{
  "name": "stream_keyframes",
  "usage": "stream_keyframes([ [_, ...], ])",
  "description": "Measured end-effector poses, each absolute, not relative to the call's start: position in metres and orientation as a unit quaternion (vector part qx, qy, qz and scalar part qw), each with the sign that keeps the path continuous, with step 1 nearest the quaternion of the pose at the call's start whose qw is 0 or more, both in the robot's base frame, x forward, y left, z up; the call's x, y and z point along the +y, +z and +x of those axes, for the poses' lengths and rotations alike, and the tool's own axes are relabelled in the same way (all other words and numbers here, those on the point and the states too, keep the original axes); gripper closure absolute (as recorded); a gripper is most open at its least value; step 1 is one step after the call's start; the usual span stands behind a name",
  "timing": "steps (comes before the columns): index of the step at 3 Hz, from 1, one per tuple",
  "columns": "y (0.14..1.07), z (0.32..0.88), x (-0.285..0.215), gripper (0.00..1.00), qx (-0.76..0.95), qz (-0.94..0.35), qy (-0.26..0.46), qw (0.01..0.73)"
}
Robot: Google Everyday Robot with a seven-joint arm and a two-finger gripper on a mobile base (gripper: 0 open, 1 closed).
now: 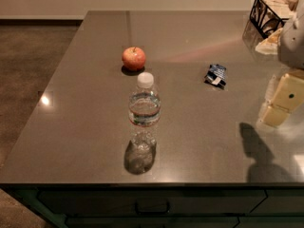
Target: Knock water bottle over
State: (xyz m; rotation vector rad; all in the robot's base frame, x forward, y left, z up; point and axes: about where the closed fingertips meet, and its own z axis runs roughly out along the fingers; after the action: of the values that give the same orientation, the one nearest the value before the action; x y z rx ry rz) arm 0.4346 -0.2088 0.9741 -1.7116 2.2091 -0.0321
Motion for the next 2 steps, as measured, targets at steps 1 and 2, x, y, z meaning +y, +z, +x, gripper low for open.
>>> stream_keyframes([
  [1,0.97,0.422,-0.184,0.0,0.768,-0.6,0.065,0.214],
  [2,0.967,0.406,-0.15,0.0,0.755,-0.594,0.111,0.253],
])
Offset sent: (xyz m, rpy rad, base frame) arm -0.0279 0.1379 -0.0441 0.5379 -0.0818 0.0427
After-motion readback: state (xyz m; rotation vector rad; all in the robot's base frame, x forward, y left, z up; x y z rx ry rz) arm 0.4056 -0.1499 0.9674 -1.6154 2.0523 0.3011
